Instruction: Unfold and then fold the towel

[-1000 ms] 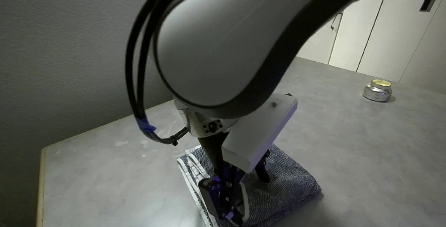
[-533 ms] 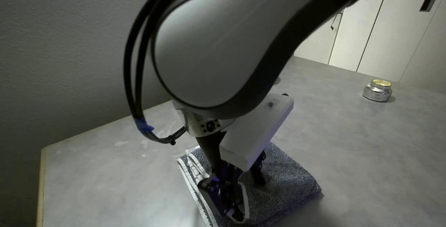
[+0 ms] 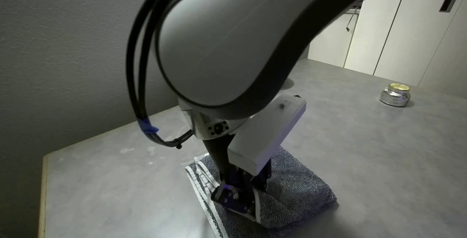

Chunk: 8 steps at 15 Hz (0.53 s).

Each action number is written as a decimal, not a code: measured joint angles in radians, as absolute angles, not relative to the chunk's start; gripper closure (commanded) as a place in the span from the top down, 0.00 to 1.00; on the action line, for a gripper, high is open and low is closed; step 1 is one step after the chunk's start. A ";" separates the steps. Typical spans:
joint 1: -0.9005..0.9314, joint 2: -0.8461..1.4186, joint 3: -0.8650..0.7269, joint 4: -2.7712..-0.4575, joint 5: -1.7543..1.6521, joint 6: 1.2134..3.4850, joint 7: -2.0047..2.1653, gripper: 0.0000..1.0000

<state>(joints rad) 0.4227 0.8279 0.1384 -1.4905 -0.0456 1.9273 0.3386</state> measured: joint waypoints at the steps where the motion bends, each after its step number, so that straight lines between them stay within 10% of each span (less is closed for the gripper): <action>1: 0.423 0.819 0.139 -1.494 -0.046 1.929 0.333 0.00; 8: 0.400 0.643 0.158 -1.682 -0.046 2.120 0.191 0.02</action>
<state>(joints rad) 0.3998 0.6429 0.1575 -1.6825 -0.0461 2.1197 0.1911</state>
